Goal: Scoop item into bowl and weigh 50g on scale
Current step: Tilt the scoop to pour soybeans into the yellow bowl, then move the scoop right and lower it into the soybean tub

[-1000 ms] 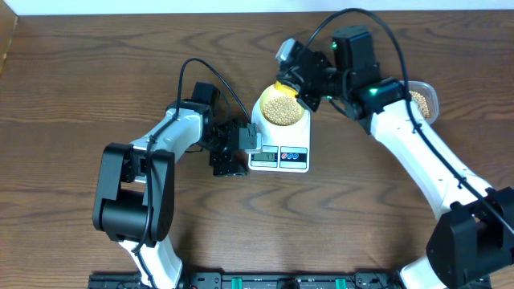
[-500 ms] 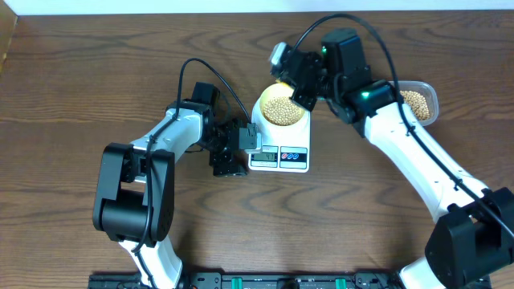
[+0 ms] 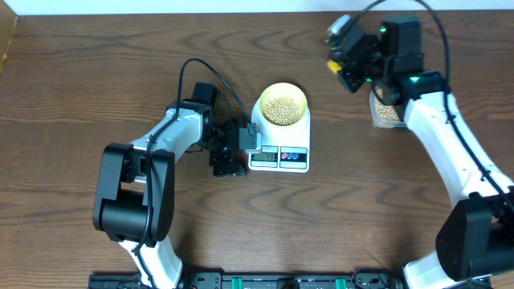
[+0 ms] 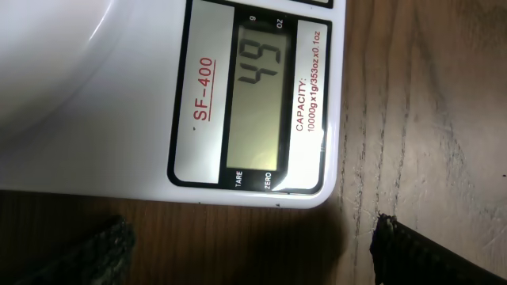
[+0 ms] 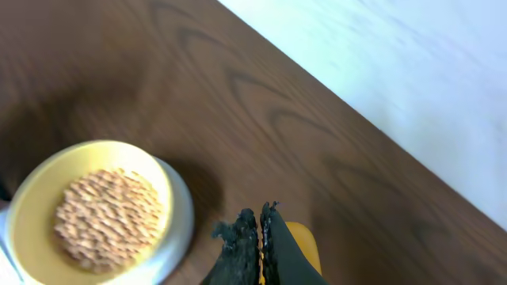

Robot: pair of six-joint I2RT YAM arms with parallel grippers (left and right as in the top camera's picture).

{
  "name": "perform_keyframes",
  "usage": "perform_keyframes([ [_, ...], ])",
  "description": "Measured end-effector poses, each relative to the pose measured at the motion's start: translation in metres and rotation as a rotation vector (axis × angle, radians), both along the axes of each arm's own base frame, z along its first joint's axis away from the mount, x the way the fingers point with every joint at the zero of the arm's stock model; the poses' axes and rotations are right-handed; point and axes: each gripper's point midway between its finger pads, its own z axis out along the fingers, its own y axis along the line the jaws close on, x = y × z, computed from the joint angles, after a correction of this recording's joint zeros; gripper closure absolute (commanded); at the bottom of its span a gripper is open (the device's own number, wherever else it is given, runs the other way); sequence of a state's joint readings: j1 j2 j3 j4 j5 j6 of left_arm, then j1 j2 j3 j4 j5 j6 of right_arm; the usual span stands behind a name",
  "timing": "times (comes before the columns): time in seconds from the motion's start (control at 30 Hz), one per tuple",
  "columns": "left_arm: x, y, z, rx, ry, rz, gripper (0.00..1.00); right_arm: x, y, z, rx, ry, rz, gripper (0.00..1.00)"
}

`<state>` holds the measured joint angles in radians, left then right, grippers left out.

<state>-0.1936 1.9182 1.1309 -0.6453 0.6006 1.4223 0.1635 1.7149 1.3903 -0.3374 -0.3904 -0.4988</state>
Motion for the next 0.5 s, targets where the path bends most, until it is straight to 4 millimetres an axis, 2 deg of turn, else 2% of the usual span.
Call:
perform_keyframes([
  [0.37, 0.0, 0.0, 0.0, 0.0, 0.0, 0.0, 0.02, 0.011, -0.078, -0.007, 0.015, 0.054, -0.179, 0.99],
  [0.5, 0.0, 0.0, 0.0, 0.0, 0.0, 0.0, 0.02, 0.015, -0.108, -0.009, 0.07, 0.093, -0.307, 0.99],
])
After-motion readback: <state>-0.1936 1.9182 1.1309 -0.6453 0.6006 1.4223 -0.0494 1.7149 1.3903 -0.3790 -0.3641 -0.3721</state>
